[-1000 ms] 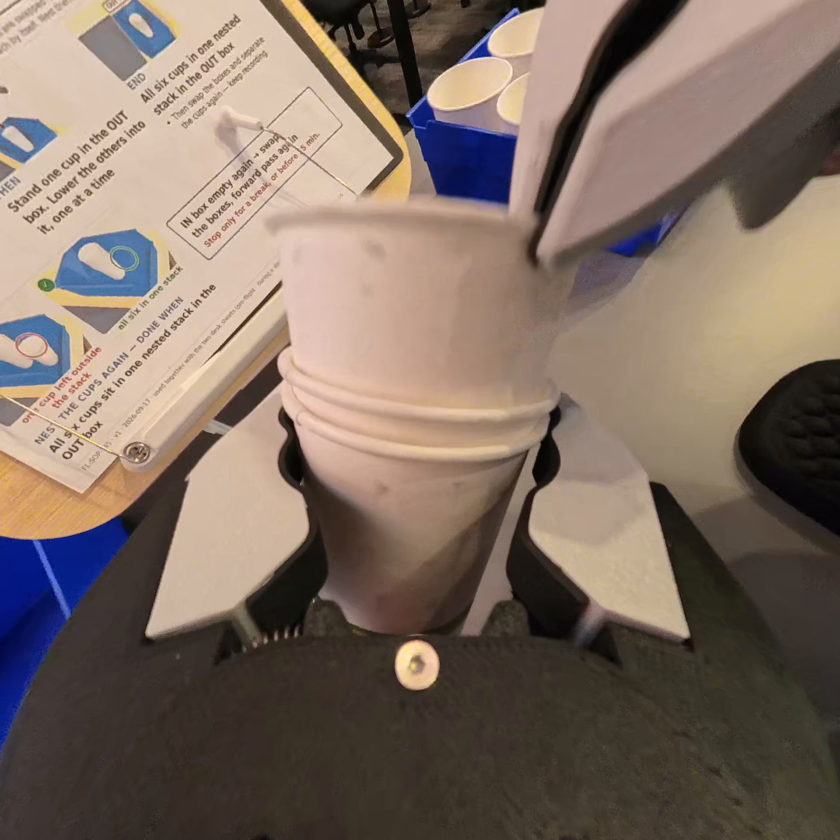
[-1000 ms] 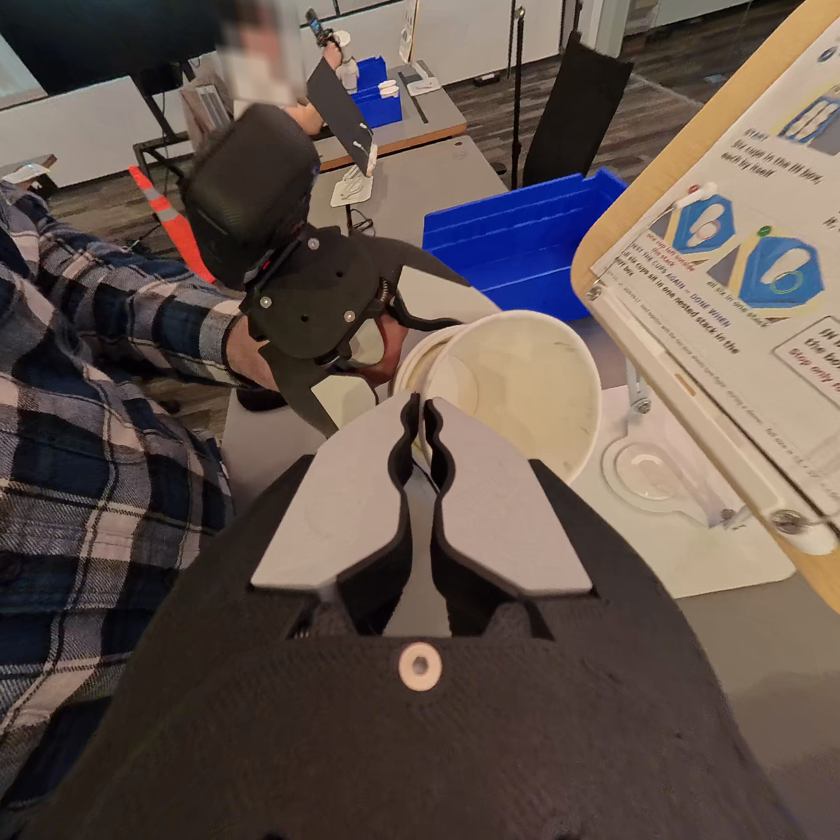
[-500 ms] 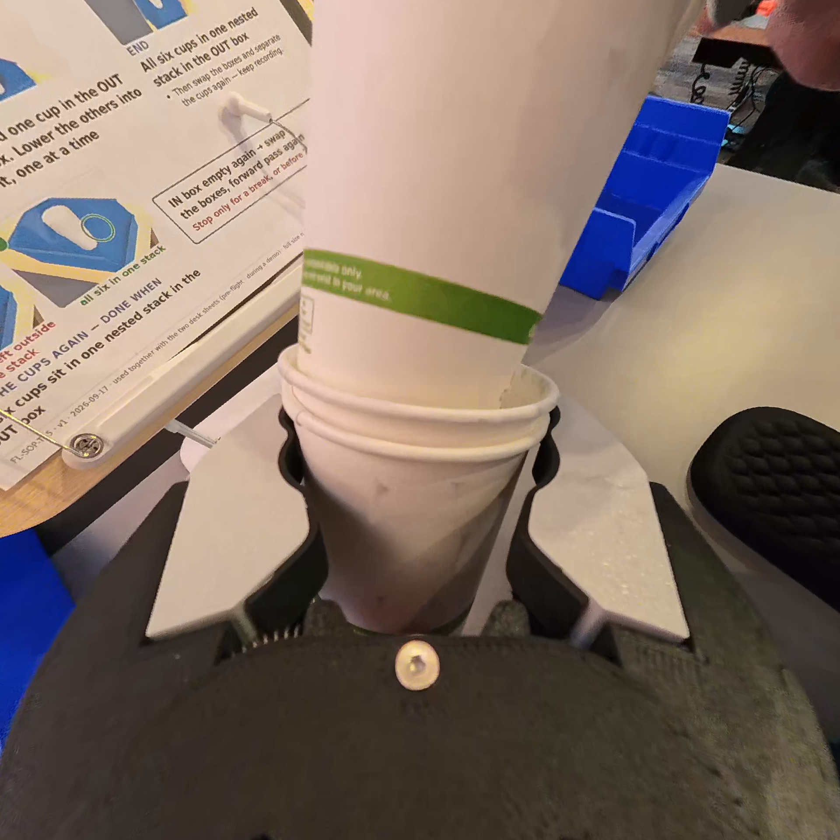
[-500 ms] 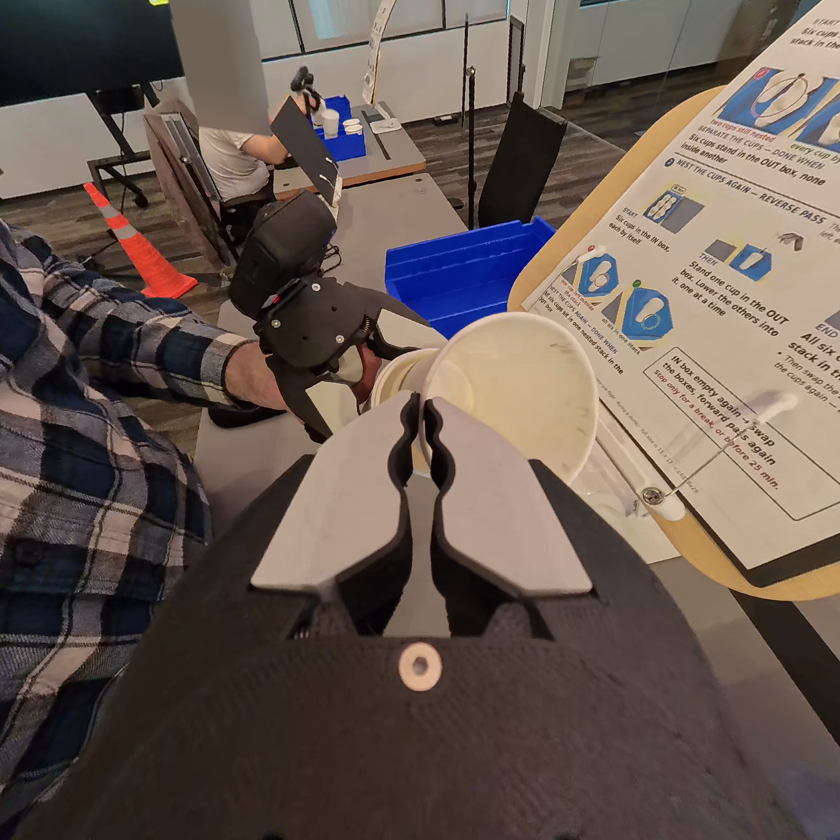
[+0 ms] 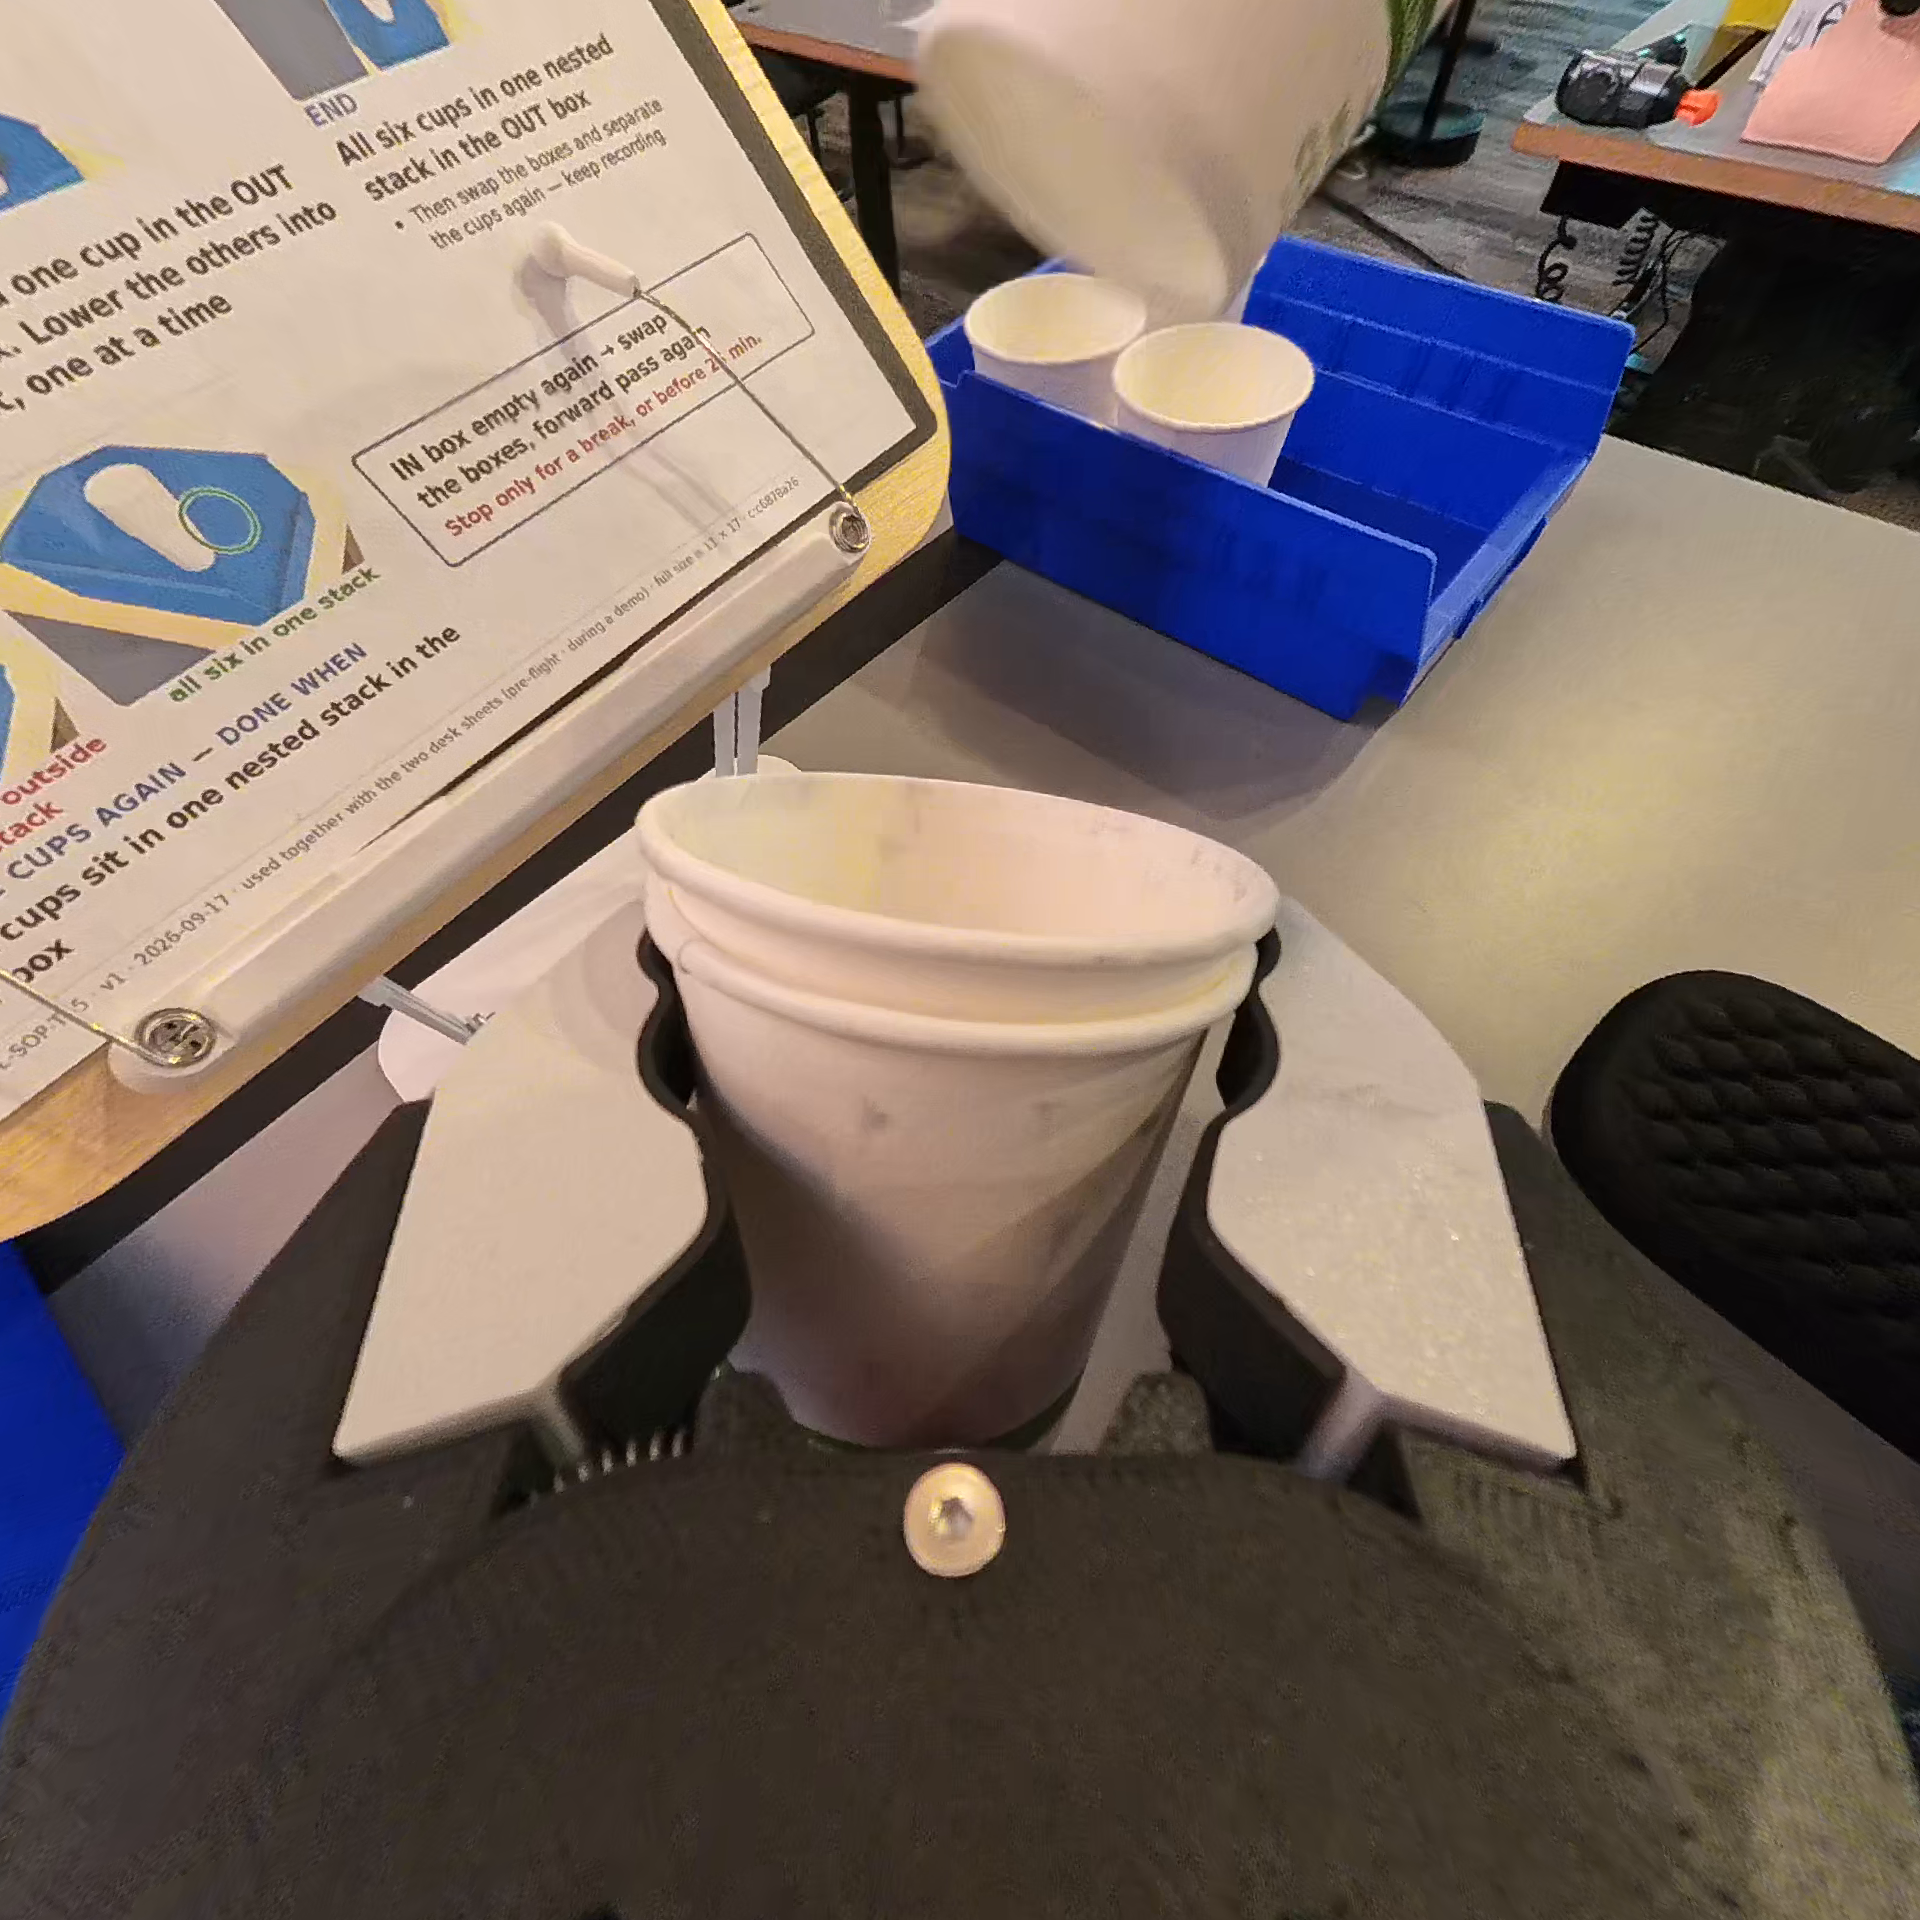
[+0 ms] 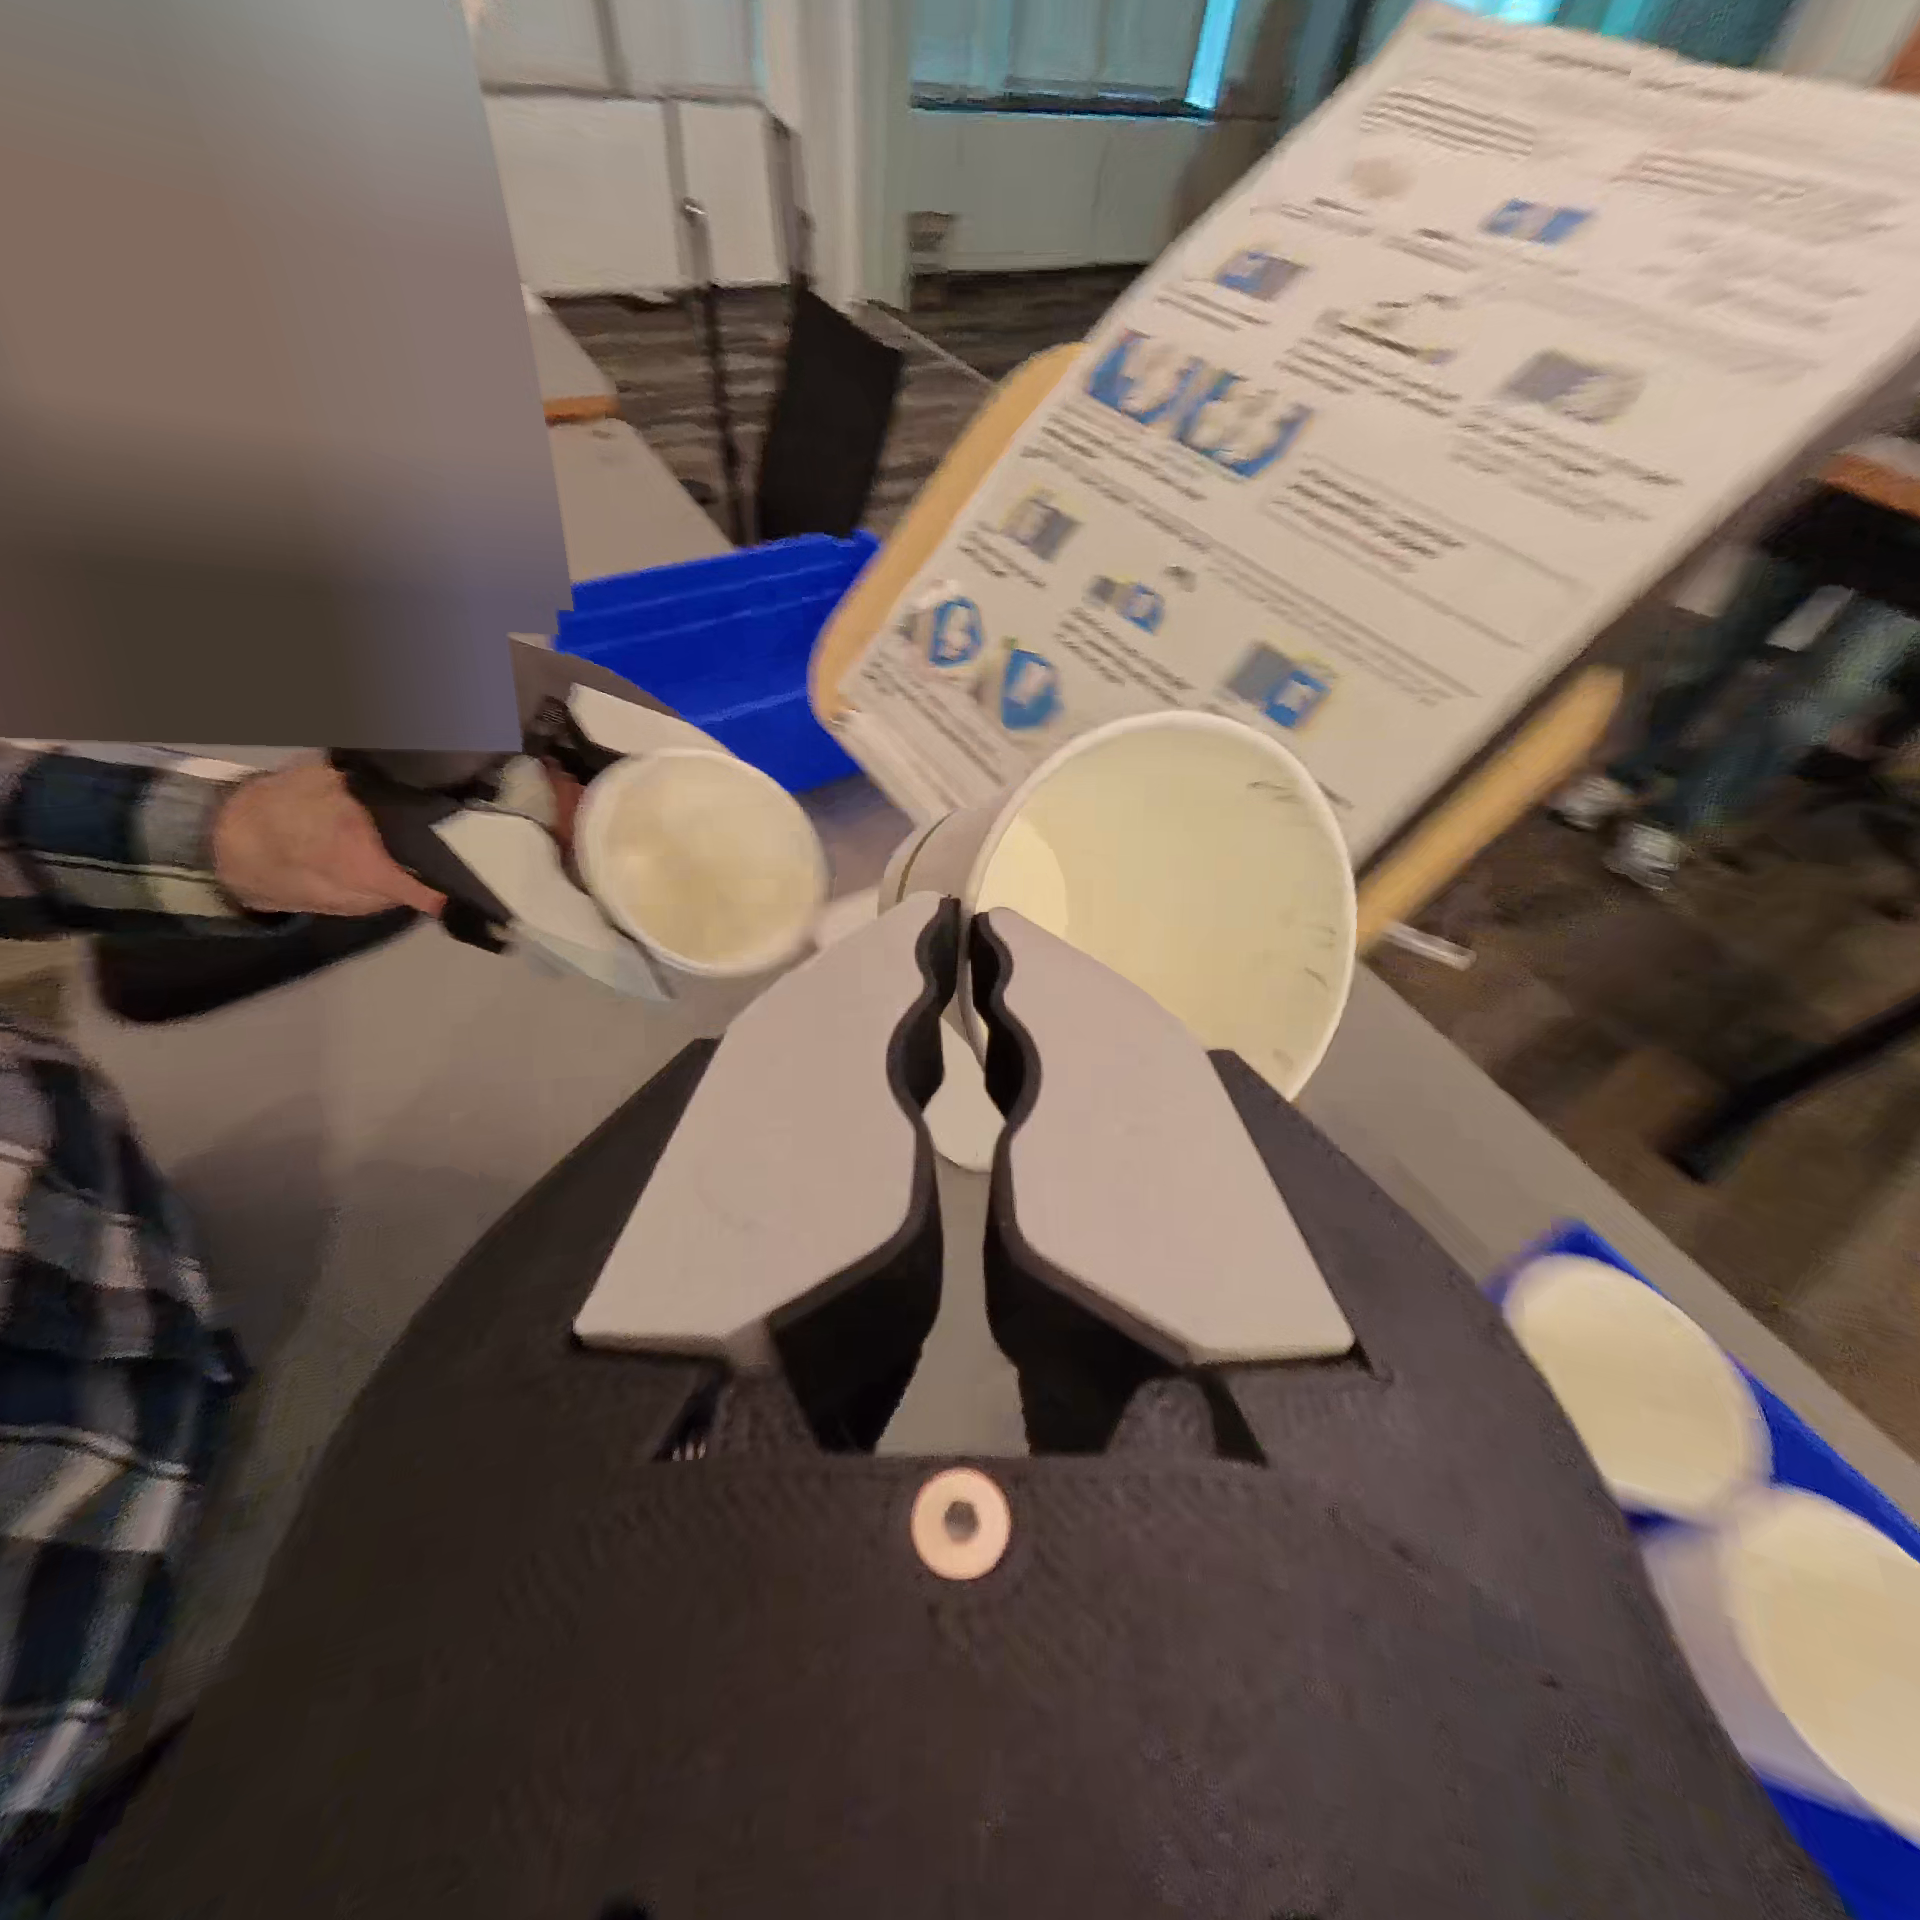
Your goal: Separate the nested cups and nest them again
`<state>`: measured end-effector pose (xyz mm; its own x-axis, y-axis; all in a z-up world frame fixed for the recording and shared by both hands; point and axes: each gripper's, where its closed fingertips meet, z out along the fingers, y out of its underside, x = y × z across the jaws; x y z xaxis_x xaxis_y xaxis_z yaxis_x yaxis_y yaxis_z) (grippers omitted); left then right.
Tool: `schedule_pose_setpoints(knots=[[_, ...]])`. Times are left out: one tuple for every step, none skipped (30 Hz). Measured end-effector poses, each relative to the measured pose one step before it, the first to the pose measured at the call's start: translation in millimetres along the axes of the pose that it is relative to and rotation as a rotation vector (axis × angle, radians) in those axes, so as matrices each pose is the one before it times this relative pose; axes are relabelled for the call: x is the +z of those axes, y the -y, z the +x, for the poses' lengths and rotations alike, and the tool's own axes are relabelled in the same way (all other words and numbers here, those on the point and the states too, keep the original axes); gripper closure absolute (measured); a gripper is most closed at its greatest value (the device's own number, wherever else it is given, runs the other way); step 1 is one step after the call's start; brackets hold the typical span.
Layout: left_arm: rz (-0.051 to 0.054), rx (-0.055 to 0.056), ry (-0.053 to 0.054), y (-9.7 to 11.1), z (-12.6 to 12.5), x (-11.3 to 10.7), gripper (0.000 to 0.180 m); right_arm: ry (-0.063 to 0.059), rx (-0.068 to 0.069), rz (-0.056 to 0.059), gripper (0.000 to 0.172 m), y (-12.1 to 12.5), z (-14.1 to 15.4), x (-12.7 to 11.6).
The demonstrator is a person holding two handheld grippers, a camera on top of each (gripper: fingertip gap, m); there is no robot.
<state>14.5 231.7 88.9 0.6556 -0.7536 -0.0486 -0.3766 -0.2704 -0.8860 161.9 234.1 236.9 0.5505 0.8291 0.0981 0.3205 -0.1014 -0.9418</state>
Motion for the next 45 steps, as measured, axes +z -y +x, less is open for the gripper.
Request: schedule_pose_setpoints(knots=[[0.0007,-0.004,-0.0013,-0.14,-0.25,0.11,0.079,-0.0621,-0.0055,-0.0248,0.169,-5.2,16.1,-13.12],[-0.0006,-0.0032,-0.0009,-0.28,-0.01,0.27,0.079,-0.0559,-0.0006,-0.0247,0.169,-6.63,16.4,-12.01],[-0.0008,-0.0009,-0.0013,-0.38,0.45,0.49,0.079,-0.0595,-0.0012,-0.0283,0.169,-8.17,17.47,-10.78],[-0.0034,0.0007,-0.0023,-0.67,0.8,0.56,0.079,-0.0628,-0.0036,-0.0352,0.169,-10.04,18.02,-9.45],[-0.0029,0.0016,-0.0023,-0.53,1.0,0.73,0.079,-0.0573,-0.0026,-0.0368,0.169,-10.91,17.19,-7.54],[-0.0023,0.0018,-0.001,-0.39,0.75,0.67,0.08,-0.0531,-0.002,-0.0341,0.169,-10.94,15.95,-5.71],[-0.0021,0.0013,-0.0023,-0.3,1.02,0.58,0.079,-0.0505,-0.0049,-0.0355,0.169,-11.48,14.82,-3.49],[-0.0015,0.0002,-0.0021,-0.15,0.79,0.56,0.08,-0.0408,-0.0043,-0.0393,0.169,-12.2,12.72,-0.96],[-0.0021,0.0001,-0.0014,-0.2,0.63,0.58,0.08,-0.0282,-0.0003,-0.0369,0.169,-11.87,9.97,1.07],[-0.0022,0.0012,-0.0007,-0.18,0.52,0.63,0.08,-0.0222,0.0001,-0.0302,0.169,-10.7,8.07,2.71],[-0.0018,0.0009,-0.0007,-0.11,0.42,0.49,0.08,-0.021,-0.0042,-0.0318,0.169,-11.26,6.86,4.47],[-0.0012,0.0001,-0.001,0.1,0.29,0.36,0.08,-0.0154,-0.007,-0.0383,0.169,-11.94,5.06,6.34],[-0.0019,0.0007,-0.0008,0.01,0.36,0.31,0.08,-0.0103,-0.0056,-0.0359,0.169,-11.79,3.59,7.47],[-0.0019,0.0016,0.0,0.12,0.2,0.09,0.08,-0.0061,-0.0016,-0.0271,0.169,-10.37,2.27,8.13],[-0.0017,0.0018,0.0005,0.0,0.14,0.04,0.08,0.0011,0.0013,-0.0211,0.169,-9.1,0.61,8.27],[-0.0024,0.0017,0.001,0.0,-0.15,-0.02,0.08,0.0044,0.0008,-0.0213,0.169,-8.48,-0.42,8.51],[-0.0022,0.0018,0.0013,-0.15,-0.09,-0.13,0.08,0.0023,-0.003,-0.0221,0.169,-7.93,-0.65,8.42],[-0.0025,0.0018,0.0013,-0.17,-0.32,-0.1,0.08,0.005,-0.0038,-0.0234,0.169,-7.42,-1.59,8.55],[-0.0026,0.0014,0.0009,-0.3,-0.16,-0.12,0.079,0.0055,-0.0054,-0.0233,0.169,-6.73,-1.98,8.39],[-0.0028,0.0006,0.001,-0.46,-0.3,-0.16,0.079,0.0011,-0.0077,-0.0197,0.169,-5.69,-1.5,7.74],[-0.0019,0.0001,0.0018,-0.33,-0.37,-0.26,0.079,0.0038,-0.0044,-0.0153,0.169,-4.59,-1.58,7.54],[-0.0019,-0.0005,0.0011,-0.42,-0.38,-0.22,0.079,0.0108,-0.0004,-0.0146,0.169,-4.18,-2.03,7.3],[-0.0026,-0.0002,0.0007,-0.54,-0.36,-0.1,0.079,0.0069,-0.0028,-0.0145,0.169,-3.66,-1.2,6.73],[-0.0027,0.0006,0.0013,-0.6,-0.42,0.01,0.079,0.0028,-0.0059,-0.0122,0.169,-2.99,-0.44,6.02],[-0.0019,0.0002,0.0012,-0.4,-0.37,0.02,0.079,0.0067,-0.0027,-0.0125,0.169,-2.84,-0.49,5.87],[-0.0009,-0.0006,-0.0002,-0.1,-0.15,-0.01,0.079,0.0062,-0.0015,-0.0139,0.169,-2.77,0.01,5.59],[-0.0011,0.0001,0.0,-0.12,-0.08,-0.02,0.079,0.0028,-0.0036,-0.0117,0.169,-2.34,0.35,5.01],[-0.0005,0.0013,0.0008,0.1,-0.07,0.04,0.079,0.0067,-0.0018,-0.0112,0.169,-1.99,-0.01,4.66],[-0.0013,0.0005,-0.0001,0.06,-0.05,0.1,0.079,0.0073,-0.0029,-0.014,0.169,-2.16,-0.13,4.62],[-0.0007,0.0,-0.0003,-0.04,0.02,0.24,0.079,0.0046,-0.0056,-0.0142,0.169,-1.87,-0.16,4.11],[-0.0006,0.0002,-0.0005,0.03,-0.03,0.14,0.079,0.0069,-0.0039,-0.0117,0.169,-1.33,-0.48,3.92],[-0.0011,0.0003,-0.0005,-0.15,-0.04,0.32,0.079,0.0072,-0.0018,-0.0092,0.169,-0.99,-0.61,3.45],[-0.0009,-0.0001,-0.0005,-0.07,-0.08,0.22,0.079,0.0028,-0.0025,-0.0059,0.169,-0.51,-0.15,3.0],[-0.0002,-0.0005,-0.0003,-0.01,-0.01,0.22,0.079,0.0026,-0.0024,-0.0059,0.169,-0.4,-0.08,2.69],[-0.0004,-0.0005,-0.0004,0.03,-0.14,0.14,0.079,0.0032,-0.0017,-0.0068,0.169,-0.5,-0.19,2.63],[0.0,0.0003,-0.0002,0.12,-0.16,0.23,0.079,-0.0026,-0.002,-0.0033,0.169,0.01,0.54,2.01],[-0.0004,0.0007,0.0,0.1,-0.07,0.22,0.079,-0.0041,-0.0008,0.0013,0.169,0.75,0.92,1.43],[-0.0005,0.0003,-0.0001,0.02,-0.23,0.13,0.079,0.004,0.0003,-0.0012,0.168,0.56,-0.09,1.51],[-0.0002,-0.0005,-0.0007,0.17,-0.17,0.16,0.079,0.0074,-0.0013,-0.0052,0.168,-0.07,-0.55,1.83],[-0.0007,-0.0002,-0.0009,-0.02,-0.11,0.29,0.079,0.0061,-0.0012,-0.0072,0.168,-0.32,-0.23,1.86],[-0.0009,0.0005,-0.0003,0.01,-0.17,0.35,0.079,0.0049,0.0006,-0.009,0.168,-0.7,-0.06,1.79],[0.0001,0.0005,-0.0003,0.11,-0.09,0.18,0.079,0.0036,-0.0015,-0.0072,0.168,-0.36,-0.1,1.47],[0.0,0.0003,-0.0006,0.23,0.02,0.19,0.079,0.0077,-0.0035,-0.0003,0.168,0.53,-1.0,0.68],[0.0001,0.0004,-0.0008,0.21,0.12,0.14,0.079,0.0116,-0.0006,0.0012,0.168,0.6,-1.6,0.27],[-0.0001,0.0003,-0.0006,0.17,-0.03,0.12,0.079,0.0053,0.0015,-0.0004,0.168,0.46,-0.63,-0.05]])
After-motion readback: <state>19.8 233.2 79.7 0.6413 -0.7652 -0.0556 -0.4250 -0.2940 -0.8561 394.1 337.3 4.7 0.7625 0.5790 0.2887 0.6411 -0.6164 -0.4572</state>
